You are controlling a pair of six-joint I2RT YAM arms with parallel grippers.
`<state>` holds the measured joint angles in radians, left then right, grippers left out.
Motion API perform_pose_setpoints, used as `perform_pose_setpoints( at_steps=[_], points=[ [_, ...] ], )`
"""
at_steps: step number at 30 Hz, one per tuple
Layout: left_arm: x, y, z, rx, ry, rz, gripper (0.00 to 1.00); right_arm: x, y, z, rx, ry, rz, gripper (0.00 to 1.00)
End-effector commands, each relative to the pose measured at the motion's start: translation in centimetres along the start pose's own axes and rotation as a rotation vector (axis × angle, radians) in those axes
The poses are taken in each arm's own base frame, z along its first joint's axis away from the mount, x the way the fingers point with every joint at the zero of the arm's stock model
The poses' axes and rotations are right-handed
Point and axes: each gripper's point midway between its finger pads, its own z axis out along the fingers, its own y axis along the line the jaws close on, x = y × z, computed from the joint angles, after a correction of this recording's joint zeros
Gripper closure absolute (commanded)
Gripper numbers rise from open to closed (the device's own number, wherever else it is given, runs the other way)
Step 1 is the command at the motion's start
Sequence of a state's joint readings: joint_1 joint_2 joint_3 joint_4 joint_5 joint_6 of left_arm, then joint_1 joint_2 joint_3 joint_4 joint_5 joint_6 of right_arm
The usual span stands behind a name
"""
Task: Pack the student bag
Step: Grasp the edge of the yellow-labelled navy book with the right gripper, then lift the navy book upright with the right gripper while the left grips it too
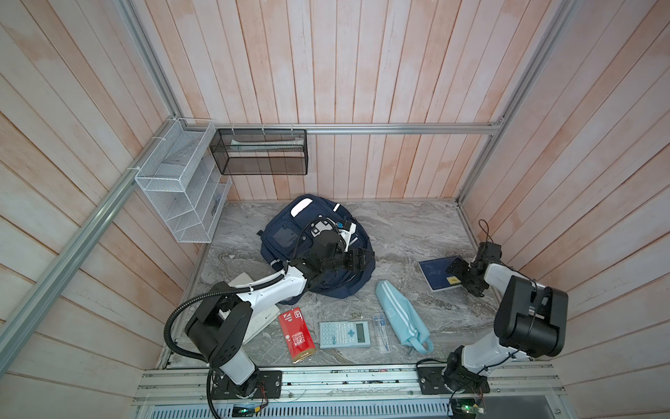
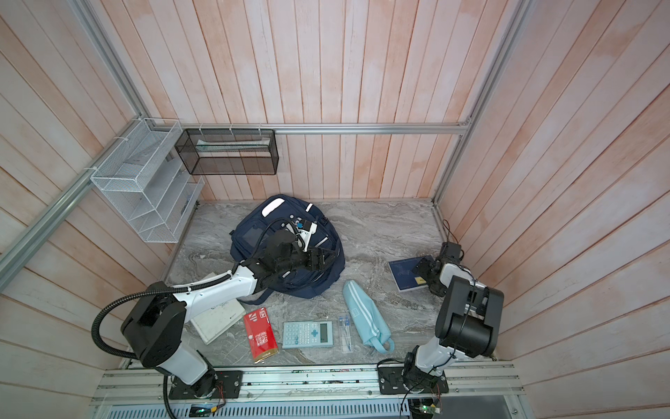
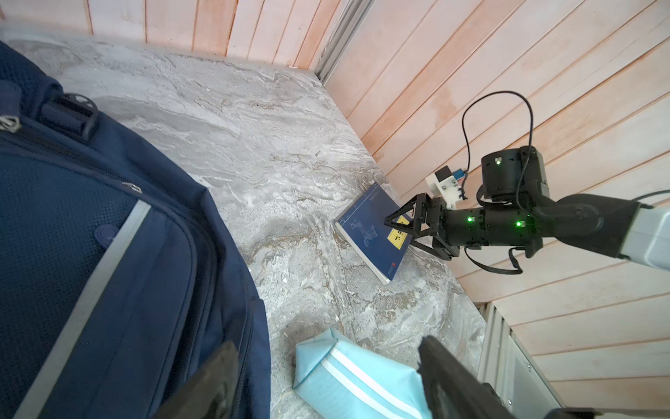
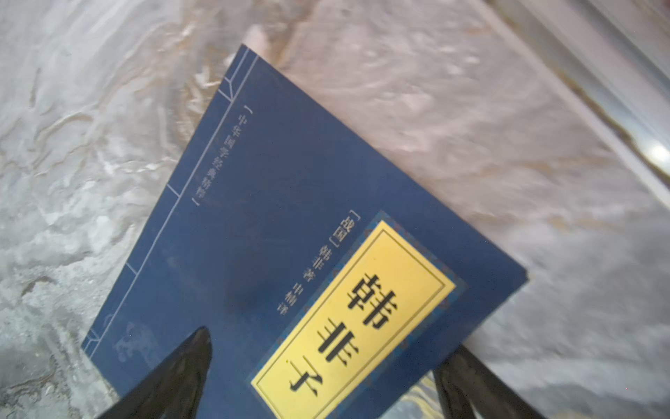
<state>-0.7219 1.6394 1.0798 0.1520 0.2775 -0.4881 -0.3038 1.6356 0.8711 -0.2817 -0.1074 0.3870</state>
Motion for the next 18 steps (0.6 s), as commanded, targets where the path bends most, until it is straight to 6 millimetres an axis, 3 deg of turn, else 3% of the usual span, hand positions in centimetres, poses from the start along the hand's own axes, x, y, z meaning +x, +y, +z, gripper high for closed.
perform_pose_setpoints(
  at_steps=[1,5,8,12,15,18],
  points=[
    [-0.4,0.4,1.6,-0.085,0.023,0.079,0.19,1.7,4.9,1.5,0.007,0.068,-0.233,0.07],
    [0.0,0.7,4.2,-0.070,0.064,0.080,0.20,3.0,9.7,3.9,0.012,0.112,-0.451,0.09],
    [0.0,0.9,6.9,-0.066,0.094,0.091,0.24,4.4,13.3,4.8,-0.088,0.162,-0.565,0.24],
    [-0.2,4.5,12.2,-0.181,0.174,0.117,0.30,3.4,13.9,4.8,-0.113,0.135,-0.480,0.26],
    [-1.4,5.7,14.7,-0.145,0.149,0.092,0.30,2.8,14.1,4.7,-0.194,0.140,-0.377,0.26],
    [-1.4,6.4,17.1,-0.103,0.166,0.061,0.30,3.3,14.7,4.1,-0.267,0.149,-0.320,0.27]
  ],
)
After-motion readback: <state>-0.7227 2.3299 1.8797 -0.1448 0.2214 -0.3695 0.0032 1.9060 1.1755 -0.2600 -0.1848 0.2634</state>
